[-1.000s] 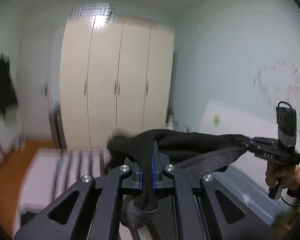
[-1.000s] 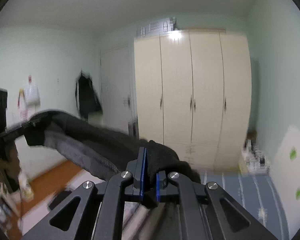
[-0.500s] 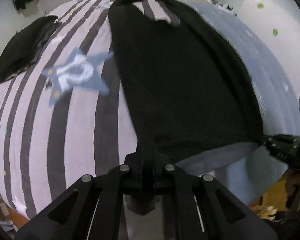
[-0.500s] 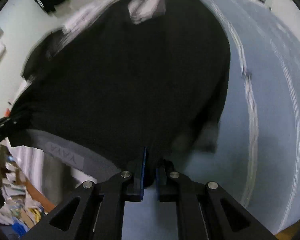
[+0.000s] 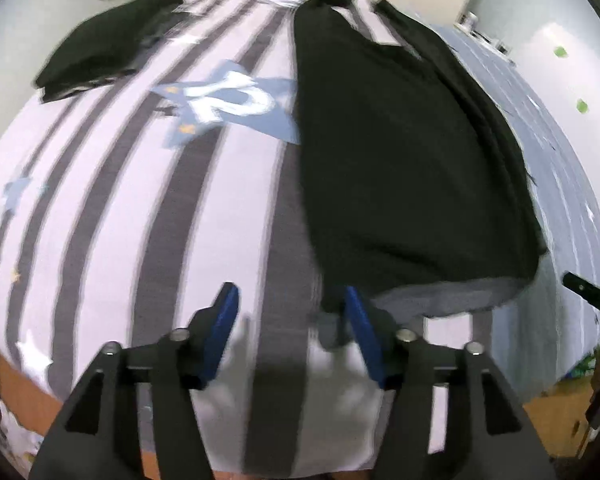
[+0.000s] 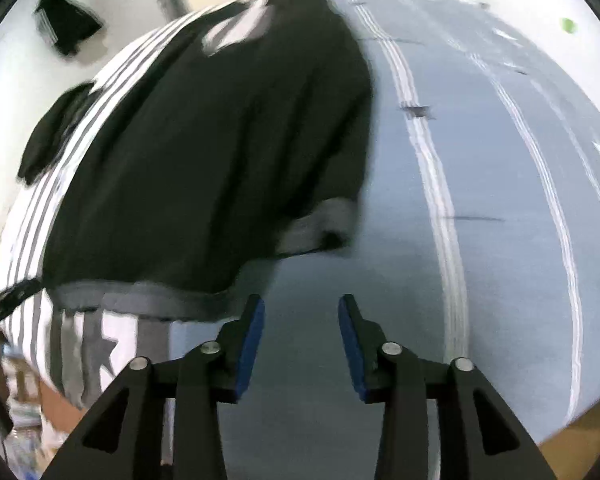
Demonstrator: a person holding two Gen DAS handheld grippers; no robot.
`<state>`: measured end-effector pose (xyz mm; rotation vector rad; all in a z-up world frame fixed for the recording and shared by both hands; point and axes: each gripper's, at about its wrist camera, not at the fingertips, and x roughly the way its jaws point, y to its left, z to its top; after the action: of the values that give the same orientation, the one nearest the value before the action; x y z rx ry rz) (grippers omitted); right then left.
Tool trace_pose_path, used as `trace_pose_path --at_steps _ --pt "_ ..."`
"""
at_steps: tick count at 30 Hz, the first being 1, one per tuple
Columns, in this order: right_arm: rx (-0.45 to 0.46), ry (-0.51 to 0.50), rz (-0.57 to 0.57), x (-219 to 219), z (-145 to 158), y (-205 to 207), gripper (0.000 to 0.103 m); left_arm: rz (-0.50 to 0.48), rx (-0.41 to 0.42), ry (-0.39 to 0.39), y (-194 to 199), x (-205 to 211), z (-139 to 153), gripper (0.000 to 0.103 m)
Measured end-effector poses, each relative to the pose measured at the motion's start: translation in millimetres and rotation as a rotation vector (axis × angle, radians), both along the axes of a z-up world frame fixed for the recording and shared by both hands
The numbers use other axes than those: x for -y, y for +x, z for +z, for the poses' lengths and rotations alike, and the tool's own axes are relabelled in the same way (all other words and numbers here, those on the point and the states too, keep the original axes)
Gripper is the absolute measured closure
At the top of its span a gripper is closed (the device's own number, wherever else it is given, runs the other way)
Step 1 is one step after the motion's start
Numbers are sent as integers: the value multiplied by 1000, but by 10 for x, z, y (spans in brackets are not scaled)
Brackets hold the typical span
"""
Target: Fold clothes
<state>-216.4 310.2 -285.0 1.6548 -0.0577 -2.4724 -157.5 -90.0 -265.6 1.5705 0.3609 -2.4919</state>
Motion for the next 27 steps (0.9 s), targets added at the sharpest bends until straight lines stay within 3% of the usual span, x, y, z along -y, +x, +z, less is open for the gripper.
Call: trace_pose_path --at_steps 4,8,14,15,16,17,18,19,21,27 --pt "-22 -1 -77 -137 -85 -221 61 11 10 26 -255 171 -183 45" --pt "-30 4 -56 -42 -281 -529 61 -74 -1 22 -513 33 -293 45" --pt "0 -15 -6 153 -582 -750 61 -133 3 87 -695 -189 -445 46" --pt "6 -10 5 171 -614 -765 66 -155 -4 93 -711 -240 -444 49" --pt "2 -11 13 175 -617 -770 72 -188 -11 110 -730 -293 -439 67" --pt "-4 -4 19 171 -596 -769 87 -220 -10 110 -746 -345 -434 84" --pt "-4 0 22 160 -572 -766 95 -248 -6 99 -760 -395 -429 91" --pt "-5 -7 18 127 -537 -755 95 -265 -9 87 -763 -431 -402 102" --pt "-7 -21 -1 23 -446 -722 98 -263 -30 76 -751 -442 -304 102" --pt "-25 -54 -131 -607 -93 -482 99 -105 -116 54 -562 -29 210 102"
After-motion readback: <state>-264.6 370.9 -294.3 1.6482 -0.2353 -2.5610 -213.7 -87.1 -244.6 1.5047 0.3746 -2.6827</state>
